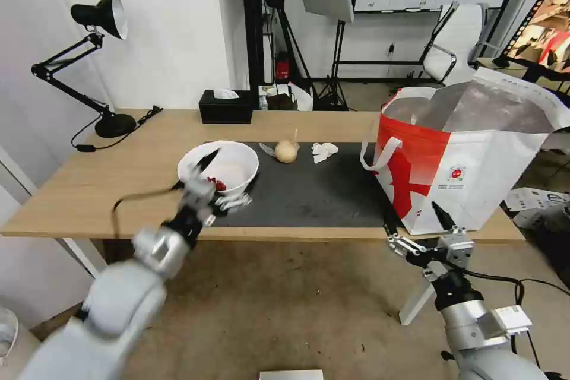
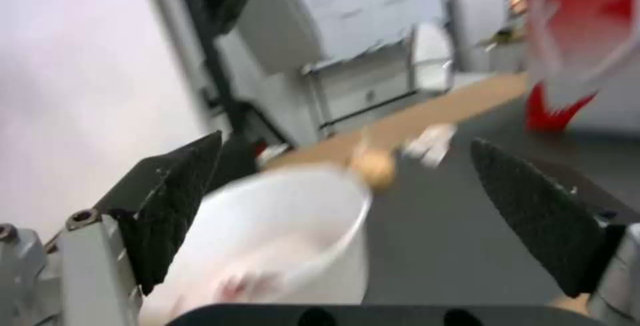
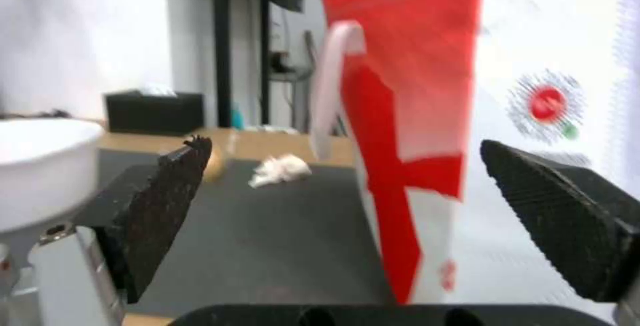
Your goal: Pick up the trash from the table and place it into the takeout bag.
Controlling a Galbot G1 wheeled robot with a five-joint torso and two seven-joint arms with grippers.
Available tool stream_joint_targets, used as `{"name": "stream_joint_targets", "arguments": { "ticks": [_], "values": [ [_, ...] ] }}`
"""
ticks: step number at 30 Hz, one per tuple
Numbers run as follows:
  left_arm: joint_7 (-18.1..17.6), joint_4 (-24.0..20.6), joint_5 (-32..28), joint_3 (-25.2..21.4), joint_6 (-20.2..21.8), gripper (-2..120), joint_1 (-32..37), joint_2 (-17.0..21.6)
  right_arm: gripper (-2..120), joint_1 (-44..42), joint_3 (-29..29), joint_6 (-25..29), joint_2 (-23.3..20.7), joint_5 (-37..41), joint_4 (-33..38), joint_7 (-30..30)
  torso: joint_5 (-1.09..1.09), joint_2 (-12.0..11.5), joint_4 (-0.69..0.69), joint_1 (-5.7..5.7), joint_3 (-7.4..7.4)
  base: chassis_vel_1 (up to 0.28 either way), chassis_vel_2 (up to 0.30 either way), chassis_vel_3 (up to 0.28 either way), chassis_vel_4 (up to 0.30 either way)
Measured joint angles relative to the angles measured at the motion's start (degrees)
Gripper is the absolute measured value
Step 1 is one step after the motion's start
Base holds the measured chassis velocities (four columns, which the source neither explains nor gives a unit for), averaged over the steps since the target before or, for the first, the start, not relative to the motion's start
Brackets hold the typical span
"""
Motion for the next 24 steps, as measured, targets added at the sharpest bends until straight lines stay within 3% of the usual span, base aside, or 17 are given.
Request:
{"name": "stream_joint_targets", "arguments": {
  "ticks": [1, 4, 8, 24],
  "values": [
    [0.0, 0.0, 0.0, 0.0, 0.0, 100, 0.0, 0.0, 100, 0.0, 0.0, 0.0, 0.0, 0.0, 0.0, 0.0, 0.0, 0.0, 0.0, 0.0, 0.0, 0.0, 0.0, 0.0, 0.0],
    [0.2, 0.2, 4.9, -4.4, -3.4, 100, 9.8, -6.0, 100, -2.0, 0.1, -0.5, 1.0, -2.2, -0.6, 1.6, -0.01, 0.0, 0.0, 0.0, 0.0, 0.0, 0.0, 0.0, 0.0],
    [0.1, 1.1, 6.2, -6.2, -3.9, 100, 13.7, -8.9, 100, -3.6, -0.2, -2.2, 1.7, -2.4, -0.7, 1.4, -0.02, 0.0, -0.01, 0.0, 0.0, 0.0, 0.0, 0.0, 0.0],
    [-0.2, 2.8, 7.0, -7.3, -3.9, 100, 16.8, -13.4, 100, -5.8, -3.4, -5.7, 3.3, -4.2, -3.0, 0.0, -0.03, 0.0, -0.01, 0.01, 0.01, 0.0, 0.0, 0.0, 0.0]
  ]
}}
